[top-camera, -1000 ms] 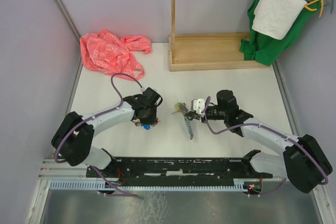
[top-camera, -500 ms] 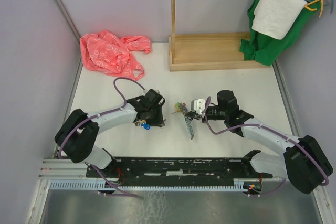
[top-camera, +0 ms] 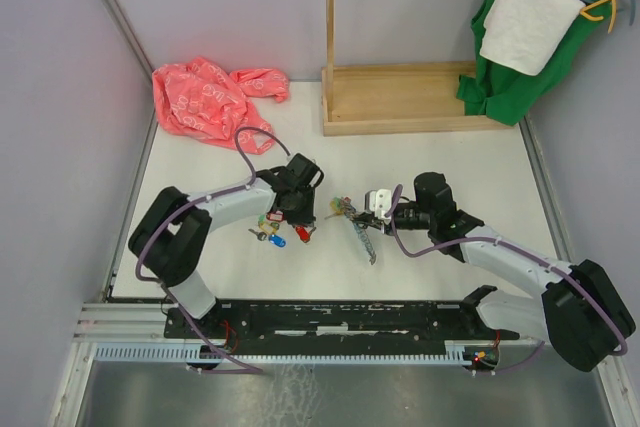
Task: Put the keys on the keyring
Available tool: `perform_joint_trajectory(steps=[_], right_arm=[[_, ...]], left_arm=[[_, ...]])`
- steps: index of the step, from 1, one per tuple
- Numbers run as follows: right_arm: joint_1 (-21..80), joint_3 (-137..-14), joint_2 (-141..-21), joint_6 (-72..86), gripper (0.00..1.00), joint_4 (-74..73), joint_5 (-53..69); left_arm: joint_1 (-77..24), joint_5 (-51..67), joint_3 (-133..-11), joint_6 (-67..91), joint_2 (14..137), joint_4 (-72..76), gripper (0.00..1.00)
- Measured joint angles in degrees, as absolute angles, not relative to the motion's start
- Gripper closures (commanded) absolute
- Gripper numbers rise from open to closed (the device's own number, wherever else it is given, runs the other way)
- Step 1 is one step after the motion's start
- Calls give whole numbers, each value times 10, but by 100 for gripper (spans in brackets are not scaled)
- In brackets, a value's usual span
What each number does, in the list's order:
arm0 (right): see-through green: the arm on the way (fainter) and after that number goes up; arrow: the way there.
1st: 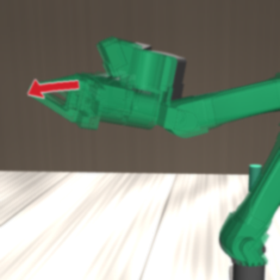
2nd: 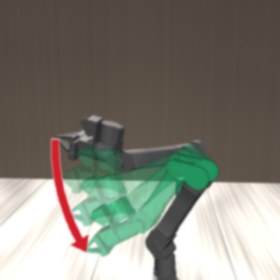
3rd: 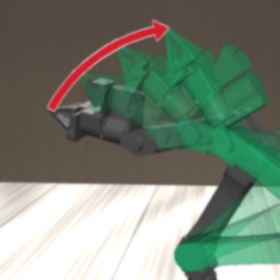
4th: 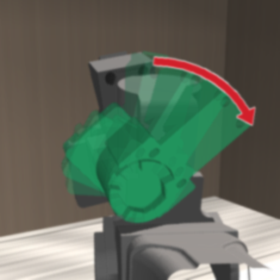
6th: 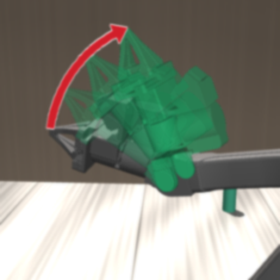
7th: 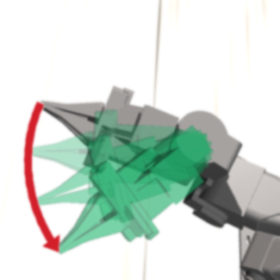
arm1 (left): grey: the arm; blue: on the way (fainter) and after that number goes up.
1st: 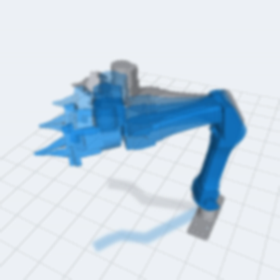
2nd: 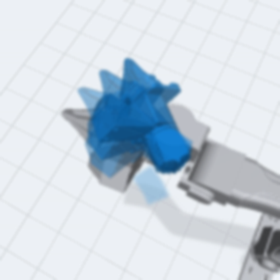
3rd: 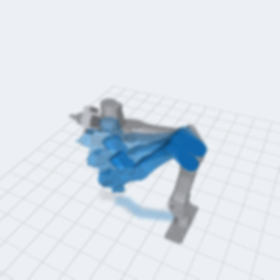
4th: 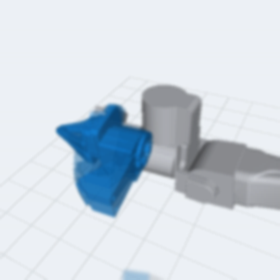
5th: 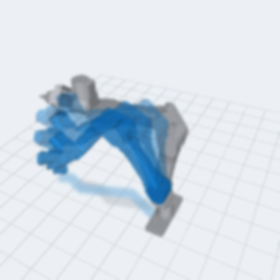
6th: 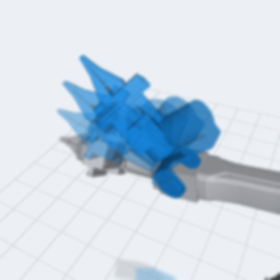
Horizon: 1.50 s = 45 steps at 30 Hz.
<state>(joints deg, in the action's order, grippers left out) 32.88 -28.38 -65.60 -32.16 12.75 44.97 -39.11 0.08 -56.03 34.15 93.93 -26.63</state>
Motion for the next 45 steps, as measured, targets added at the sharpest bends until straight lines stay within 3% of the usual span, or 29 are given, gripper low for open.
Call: perform_joint_trajectory(steps=[9, 35, 45], right_arm=[[329, -282, -645, -318, 99, 119, 446], [329, -282, -644, -318, 99, 122, 435], [329, -282, -644, -318, 99, 122, 435]], left_arm=[[-382, 5, -559, 318, 973, -258, 77], [-416, 62, -435, 373, 863, -249, 76], [-431, 23, -443, 357, 830, -286, 63]])
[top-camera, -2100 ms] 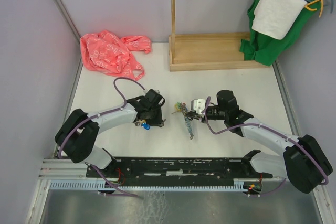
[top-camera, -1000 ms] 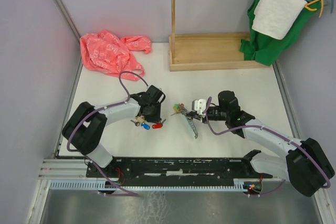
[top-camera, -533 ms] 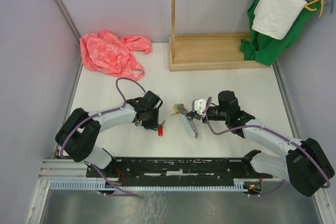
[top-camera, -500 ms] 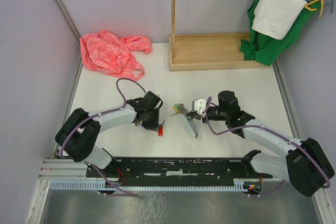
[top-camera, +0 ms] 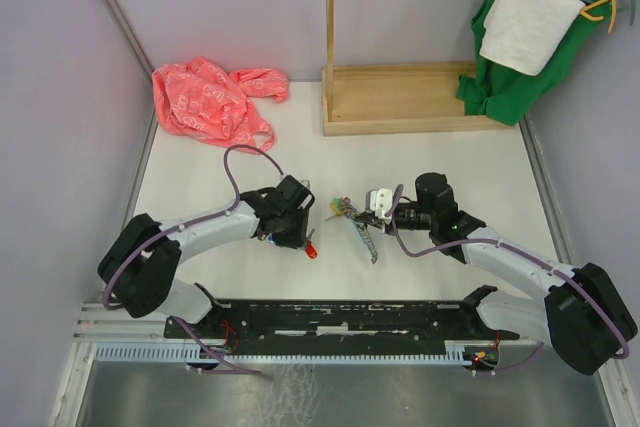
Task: Put the keys on the keyring
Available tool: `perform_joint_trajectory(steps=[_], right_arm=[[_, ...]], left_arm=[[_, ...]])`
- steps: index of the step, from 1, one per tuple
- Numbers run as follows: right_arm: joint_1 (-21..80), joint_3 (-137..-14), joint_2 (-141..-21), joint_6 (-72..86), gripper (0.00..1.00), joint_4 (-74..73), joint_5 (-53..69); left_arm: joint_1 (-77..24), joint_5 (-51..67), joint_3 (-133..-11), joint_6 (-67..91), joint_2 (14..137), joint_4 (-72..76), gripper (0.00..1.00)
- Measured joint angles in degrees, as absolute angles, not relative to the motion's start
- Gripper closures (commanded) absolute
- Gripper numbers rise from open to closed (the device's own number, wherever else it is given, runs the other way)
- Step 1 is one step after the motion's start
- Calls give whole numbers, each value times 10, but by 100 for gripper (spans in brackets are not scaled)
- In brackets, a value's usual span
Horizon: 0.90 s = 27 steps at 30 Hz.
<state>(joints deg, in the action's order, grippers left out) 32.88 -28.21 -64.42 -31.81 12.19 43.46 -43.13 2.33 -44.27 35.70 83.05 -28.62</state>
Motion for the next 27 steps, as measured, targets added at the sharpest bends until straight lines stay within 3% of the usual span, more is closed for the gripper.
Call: perform_joint_trajectory(steps=[11, 27], right_arm=[[329, -277, -633, -318, 99, 117, 434], [329, -275, -623, -318, 99, 112, 434]], left_arm=[[-431, 0, -508, 149, 852, -303, 49], [-431, 107, -512, -74, 875, -269, 50]])
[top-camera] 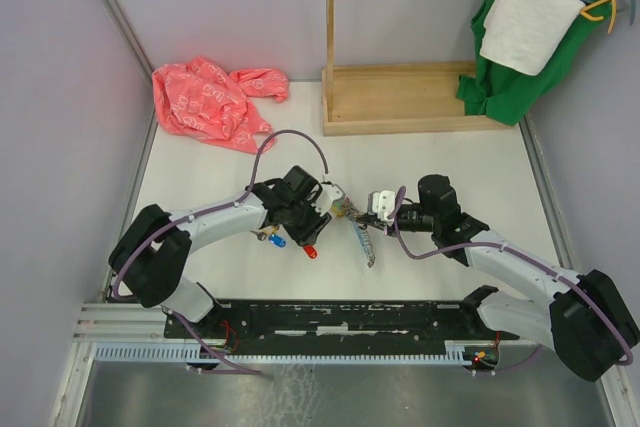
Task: Put the keys on the keyring
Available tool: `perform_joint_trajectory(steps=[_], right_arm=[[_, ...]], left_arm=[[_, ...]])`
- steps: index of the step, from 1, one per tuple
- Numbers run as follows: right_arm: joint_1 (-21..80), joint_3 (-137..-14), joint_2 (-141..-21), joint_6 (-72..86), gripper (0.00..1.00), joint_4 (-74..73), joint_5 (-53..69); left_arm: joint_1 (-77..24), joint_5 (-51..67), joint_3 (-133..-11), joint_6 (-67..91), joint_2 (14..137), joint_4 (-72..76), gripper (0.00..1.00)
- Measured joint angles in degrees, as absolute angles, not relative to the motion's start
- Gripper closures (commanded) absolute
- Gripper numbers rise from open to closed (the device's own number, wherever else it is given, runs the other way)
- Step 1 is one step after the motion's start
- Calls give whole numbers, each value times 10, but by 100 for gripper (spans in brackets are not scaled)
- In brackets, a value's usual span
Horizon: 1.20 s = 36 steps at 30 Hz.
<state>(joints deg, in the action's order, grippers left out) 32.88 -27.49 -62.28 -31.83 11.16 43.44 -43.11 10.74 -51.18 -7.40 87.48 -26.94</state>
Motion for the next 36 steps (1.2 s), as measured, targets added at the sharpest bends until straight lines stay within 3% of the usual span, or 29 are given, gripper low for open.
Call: perform_joint_trajectory(steps=[16, 25, 36], right_arm=[[329, -273, -618, -320, 99, 111, 434], [329, -273, -618, -320, 99, 111, 434], [329, -273, -615, -320, 99, 111, 434]], left_arm=[[-391, 212, -484, -258, 870, -267, 56], [-382, 246, -485, -288, 896, -272, 57], [-376, 279, -516, -299, 940, -279, 65]])
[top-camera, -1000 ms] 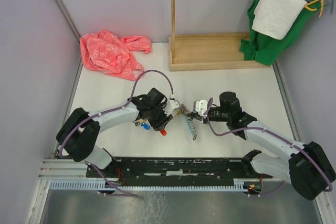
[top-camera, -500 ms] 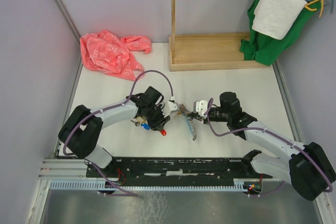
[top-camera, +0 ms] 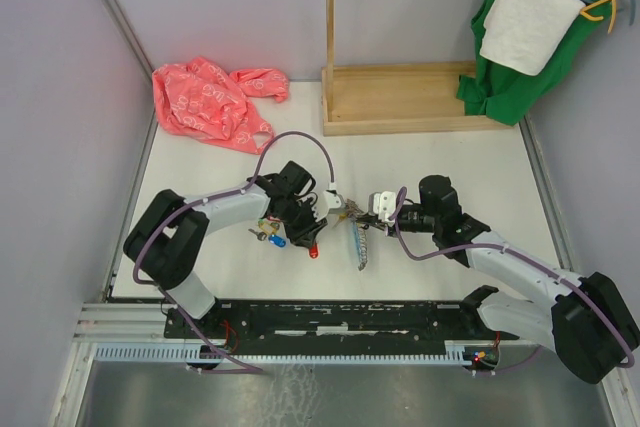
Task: Put the keys on the keyring
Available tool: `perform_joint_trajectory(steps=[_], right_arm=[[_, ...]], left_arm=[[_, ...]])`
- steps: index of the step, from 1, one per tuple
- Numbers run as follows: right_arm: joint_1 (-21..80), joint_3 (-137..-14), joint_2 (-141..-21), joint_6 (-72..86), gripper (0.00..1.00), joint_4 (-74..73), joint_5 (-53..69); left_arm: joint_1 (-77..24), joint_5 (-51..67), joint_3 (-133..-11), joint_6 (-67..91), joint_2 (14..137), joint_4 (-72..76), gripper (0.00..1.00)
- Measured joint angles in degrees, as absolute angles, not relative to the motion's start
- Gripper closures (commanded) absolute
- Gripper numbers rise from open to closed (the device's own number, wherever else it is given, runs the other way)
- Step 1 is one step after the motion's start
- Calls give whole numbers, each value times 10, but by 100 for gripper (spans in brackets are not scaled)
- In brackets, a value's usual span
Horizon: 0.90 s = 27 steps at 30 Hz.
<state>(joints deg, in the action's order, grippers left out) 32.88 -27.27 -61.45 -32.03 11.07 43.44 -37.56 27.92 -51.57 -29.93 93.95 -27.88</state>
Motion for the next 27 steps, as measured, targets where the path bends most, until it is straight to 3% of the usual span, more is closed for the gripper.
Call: perform_joint_trajectory(steps=[16, 27], right_arm=[[329, -268, -601, -328, 99, 105, 424], [329, -264, -591, -333, 99, 96, 418]], left_arm=[[-376, 292, -478, -305, 868, -244, 65], [-376, 308, -477, -353, 882, -219, 64]])
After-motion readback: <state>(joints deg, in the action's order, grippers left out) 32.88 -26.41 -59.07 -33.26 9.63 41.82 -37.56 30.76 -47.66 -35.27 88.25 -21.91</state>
